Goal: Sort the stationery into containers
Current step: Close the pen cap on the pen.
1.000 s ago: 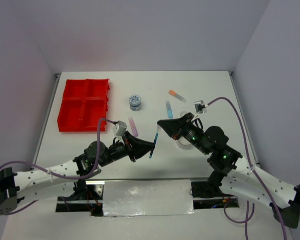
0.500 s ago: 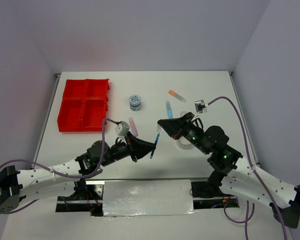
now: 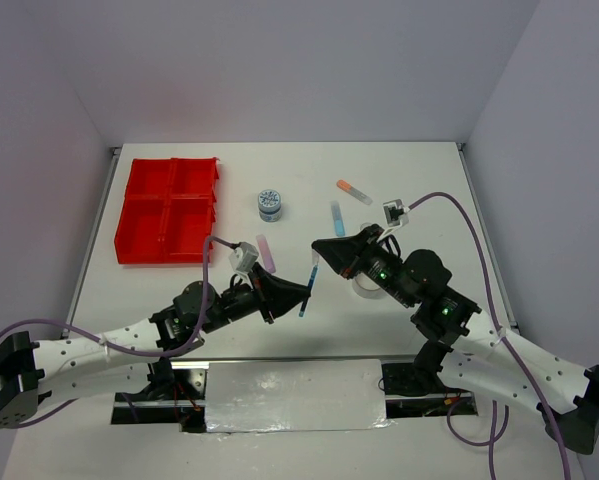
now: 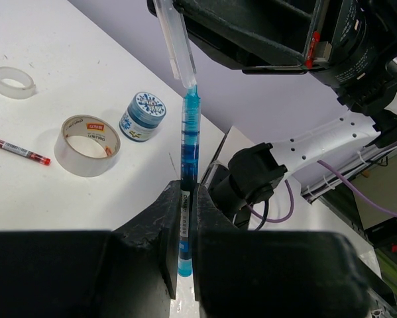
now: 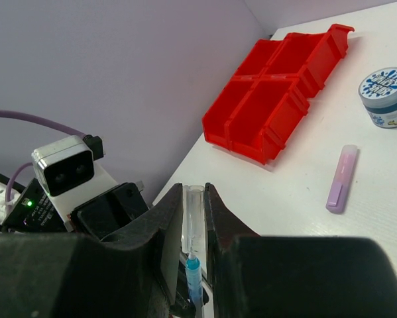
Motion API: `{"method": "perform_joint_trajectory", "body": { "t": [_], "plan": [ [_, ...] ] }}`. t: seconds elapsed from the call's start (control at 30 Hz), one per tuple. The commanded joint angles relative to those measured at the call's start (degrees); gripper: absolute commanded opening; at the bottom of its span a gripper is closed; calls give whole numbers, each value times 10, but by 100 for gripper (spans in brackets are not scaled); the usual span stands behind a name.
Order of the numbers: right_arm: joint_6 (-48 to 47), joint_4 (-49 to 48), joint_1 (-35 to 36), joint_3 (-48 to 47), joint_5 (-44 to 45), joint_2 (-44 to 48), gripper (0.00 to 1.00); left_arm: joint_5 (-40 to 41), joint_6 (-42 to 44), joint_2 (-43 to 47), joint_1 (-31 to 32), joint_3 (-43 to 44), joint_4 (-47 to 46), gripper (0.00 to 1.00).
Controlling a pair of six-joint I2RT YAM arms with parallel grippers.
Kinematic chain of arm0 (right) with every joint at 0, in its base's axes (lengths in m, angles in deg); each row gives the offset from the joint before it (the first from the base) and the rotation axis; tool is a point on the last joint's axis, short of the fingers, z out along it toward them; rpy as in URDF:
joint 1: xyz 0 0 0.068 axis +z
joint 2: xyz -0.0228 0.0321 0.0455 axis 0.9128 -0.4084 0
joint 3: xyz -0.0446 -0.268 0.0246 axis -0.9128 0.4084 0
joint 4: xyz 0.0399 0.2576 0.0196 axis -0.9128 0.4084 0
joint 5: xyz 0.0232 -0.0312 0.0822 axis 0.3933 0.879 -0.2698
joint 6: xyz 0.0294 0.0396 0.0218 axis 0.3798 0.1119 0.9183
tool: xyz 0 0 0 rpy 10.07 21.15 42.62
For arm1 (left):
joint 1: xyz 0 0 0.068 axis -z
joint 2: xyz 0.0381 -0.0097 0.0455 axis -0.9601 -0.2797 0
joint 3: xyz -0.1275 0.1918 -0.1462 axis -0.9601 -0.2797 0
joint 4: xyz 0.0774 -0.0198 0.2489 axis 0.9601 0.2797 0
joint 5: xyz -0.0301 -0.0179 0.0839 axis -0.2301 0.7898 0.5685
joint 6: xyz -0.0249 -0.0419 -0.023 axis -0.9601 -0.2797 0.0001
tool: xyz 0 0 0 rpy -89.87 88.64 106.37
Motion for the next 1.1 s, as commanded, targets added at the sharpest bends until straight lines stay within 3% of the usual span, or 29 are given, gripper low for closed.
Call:
{"method": "perform_joint_trajectory", "body": {
  "t": [0.0,0.2,1.07],
  "plan": [
    [-5,-21,1,-10,5,5,0,-1,10,12,1,15,-40,0],
    [-5,-19,0,-10,5,15,0,36,3,12,0,12,-33,0],
    [-16,-22,0,1,35,11,0,15,-5,9,0,19,-54,0]
  ]
}}
